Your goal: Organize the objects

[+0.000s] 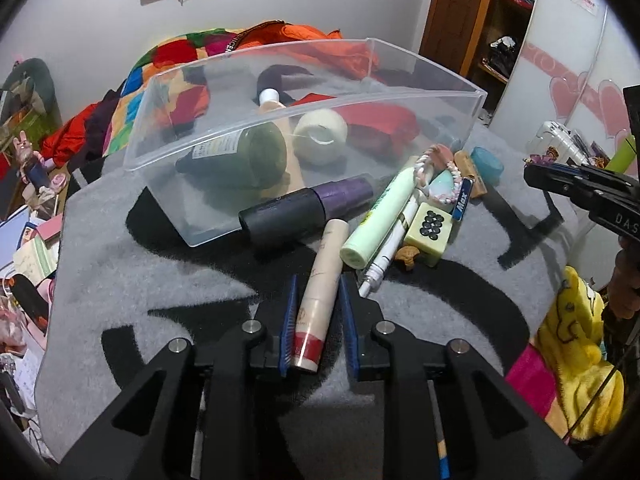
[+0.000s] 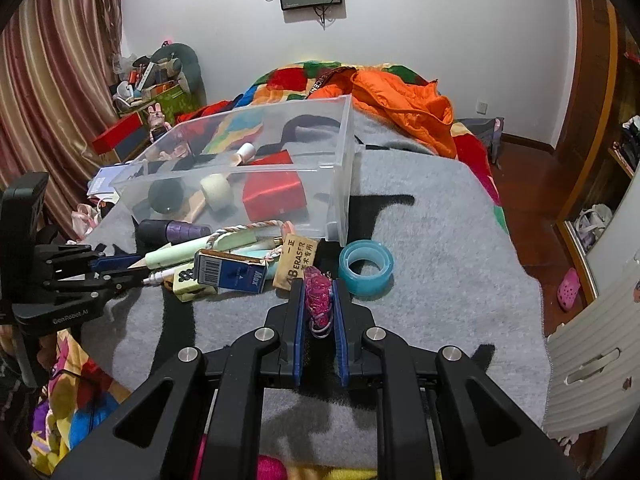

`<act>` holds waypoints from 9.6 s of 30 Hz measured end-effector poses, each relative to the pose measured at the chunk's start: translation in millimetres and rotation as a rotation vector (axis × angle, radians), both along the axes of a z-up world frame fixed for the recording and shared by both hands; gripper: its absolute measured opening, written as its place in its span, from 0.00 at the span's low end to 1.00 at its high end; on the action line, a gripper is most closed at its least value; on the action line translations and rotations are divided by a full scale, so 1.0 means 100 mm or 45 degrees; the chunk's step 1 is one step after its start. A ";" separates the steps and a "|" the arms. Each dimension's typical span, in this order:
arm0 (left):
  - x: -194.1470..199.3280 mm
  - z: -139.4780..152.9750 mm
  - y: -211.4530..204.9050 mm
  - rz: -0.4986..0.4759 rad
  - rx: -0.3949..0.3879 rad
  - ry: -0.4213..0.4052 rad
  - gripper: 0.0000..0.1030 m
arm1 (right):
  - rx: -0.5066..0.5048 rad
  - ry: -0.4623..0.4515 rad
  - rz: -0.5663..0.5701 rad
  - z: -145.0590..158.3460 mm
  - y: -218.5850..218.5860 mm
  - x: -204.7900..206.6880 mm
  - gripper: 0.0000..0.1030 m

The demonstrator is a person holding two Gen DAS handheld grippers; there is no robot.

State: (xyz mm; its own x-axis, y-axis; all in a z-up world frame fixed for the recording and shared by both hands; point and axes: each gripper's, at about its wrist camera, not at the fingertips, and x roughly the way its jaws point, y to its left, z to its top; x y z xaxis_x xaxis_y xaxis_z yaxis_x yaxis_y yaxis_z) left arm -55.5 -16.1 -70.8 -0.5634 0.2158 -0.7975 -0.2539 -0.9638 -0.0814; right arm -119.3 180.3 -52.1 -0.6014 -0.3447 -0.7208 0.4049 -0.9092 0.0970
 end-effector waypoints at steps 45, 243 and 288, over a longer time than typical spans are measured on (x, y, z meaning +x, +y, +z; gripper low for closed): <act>-0.36 0.89 -0.24 0.234 0.131 0.314 0.14 | -0.128 0.166 0.095 0.65 -0.62 -0.64 0.11; 0.04 1.10 -0.05 0.187 0.209 0.400 0.25 | -0.162 0.208 0.169 0.67 -0.60 -0.22 0.44; -0.85 0.54 -0.19 0.261 0.234 0.187 0.25 | -0.006 0.022 0.087 0.15 -0.97 -0.88 0.48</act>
